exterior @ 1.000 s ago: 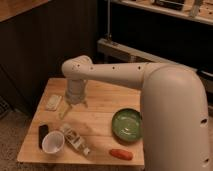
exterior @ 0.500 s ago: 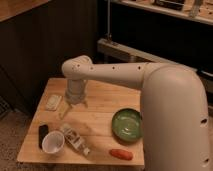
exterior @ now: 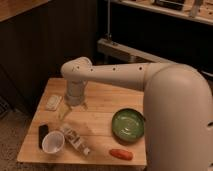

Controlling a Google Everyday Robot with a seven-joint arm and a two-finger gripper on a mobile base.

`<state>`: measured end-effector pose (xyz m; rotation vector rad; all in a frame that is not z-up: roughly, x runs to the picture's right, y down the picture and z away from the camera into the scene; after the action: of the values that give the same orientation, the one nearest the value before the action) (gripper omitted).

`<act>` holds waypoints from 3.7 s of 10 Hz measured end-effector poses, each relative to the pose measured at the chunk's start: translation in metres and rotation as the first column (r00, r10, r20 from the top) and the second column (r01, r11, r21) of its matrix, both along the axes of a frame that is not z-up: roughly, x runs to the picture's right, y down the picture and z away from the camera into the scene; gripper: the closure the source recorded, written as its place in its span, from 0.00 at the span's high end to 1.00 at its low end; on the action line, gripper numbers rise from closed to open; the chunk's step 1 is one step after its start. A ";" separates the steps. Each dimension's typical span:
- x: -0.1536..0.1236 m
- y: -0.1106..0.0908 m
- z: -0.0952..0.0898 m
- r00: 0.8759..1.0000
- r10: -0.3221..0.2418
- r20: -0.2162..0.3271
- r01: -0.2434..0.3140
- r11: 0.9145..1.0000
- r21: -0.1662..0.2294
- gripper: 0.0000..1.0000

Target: Pick up the ceramic cup

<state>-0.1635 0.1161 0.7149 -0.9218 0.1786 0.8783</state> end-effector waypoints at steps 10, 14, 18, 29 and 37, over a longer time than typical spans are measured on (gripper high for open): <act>0.000 0.006 -0.007 1.000 -0.006 0.020 0.006 1.000 0.008 0.80; -0.001 0.008 -0.010 1.000 -0.010 0.025 0.010 1.000 0.008 0.80; -0.002 0.012 -0.012 0.999 -0.013 0.031 0.013 1.000 0.006 0.80; -0.003 0.022 -0.017 0.999 -0.020 0.043 0.019 1.000 0.004 0.80; -0.004 0.029 -0.022 0.999 -0.022 0.046 0.022 1.000 -0.005 0.80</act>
<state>-0.1674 0.1455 0.6933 -0.9421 0.1516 0.8359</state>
